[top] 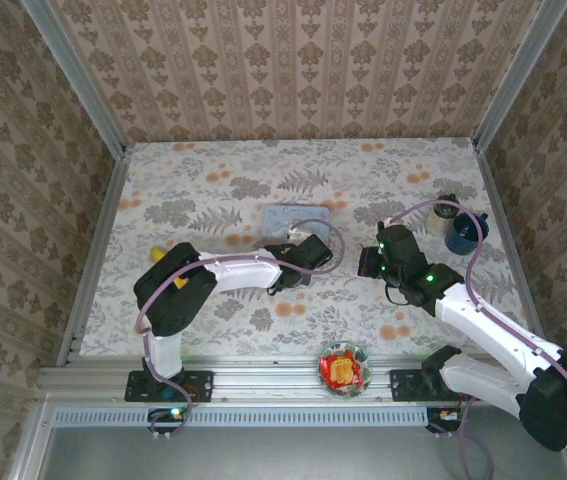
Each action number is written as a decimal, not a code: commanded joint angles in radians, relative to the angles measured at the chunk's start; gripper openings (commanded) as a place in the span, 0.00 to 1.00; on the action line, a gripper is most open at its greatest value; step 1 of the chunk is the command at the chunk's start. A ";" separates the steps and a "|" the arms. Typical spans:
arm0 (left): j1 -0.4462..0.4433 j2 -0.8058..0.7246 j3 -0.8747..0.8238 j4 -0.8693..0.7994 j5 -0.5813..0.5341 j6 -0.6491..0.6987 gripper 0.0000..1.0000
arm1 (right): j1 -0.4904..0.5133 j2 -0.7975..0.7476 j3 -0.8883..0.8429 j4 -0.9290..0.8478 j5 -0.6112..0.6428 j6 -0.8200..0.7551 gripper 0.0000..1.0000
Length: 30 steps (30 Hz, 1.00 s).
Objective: Unlock a padlock with a key
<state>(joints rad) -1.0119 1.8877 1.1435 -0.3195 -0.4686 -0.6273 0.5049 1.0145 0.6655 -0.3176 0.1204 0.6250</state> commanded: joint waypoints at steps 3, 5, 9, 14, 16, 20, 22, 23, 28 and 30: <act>0.009 -0.034 -0.002 -0.022 0.009 0.032 0.51 | 0.004 -0.007 0.014 -0.018 0.022 -0.002 0.00; 0.013 -0.020 0.010 -0.007 0.025 0.036 0.55 | 0.004 -0.007 0.018 -0.024 0.023 -0.004 0.00; 0.019 0.007 0.027 0.016 0.035 0.035 0.58 | 0.004 -0.012 0.019 -0.031 0.028 -0.004 0.00; 0.025 0.029 0.028 0.043 0.035 0.028 0.55 | 0.004 -0.014 0.014 -0.027 0.031 -0.004 0.00; 0.027 0.036 0.030 0.053 0.034 0.026 0.54 | 0.004 -0.013 0.013 -0.025 0.031 -0.005 0.00; 0.032 0.053 0.037 0.057 0.030 0.024 0.52 | 0.004 -0.013 0.009 -0.018 0.031 -0.004 0.00; 0.033 0.060 0.041 0.059 0.028 0.022 0.52 | 0.003 -0.014 0.008 -0.018 0.031 -0.004 0.00; 0.035 0.062 0.041 0.060 0.027 0.021 0.51 | 0.004 -0.013 0.006 -0.018 0.031 -0.004 0.00; 0.038 0.065 0.042 0.066 0.016 0.018 0.46 | 0.004 -0.016 0.000 -0.017 0.031 0.000 0.00; 0.040 0.065 0.041 0.071 0.010 0.020 0.41 | 0.004 -0.018 -0.003 -0.016 0.032 0.001 0.00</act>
<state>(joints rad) -0.9825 1.9366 1.1614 -0.2565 -0.4400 -0.6086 0.5045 1.0145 0.6655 -0.3210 0.1242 0.6250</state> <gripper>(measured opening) 0.420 0.062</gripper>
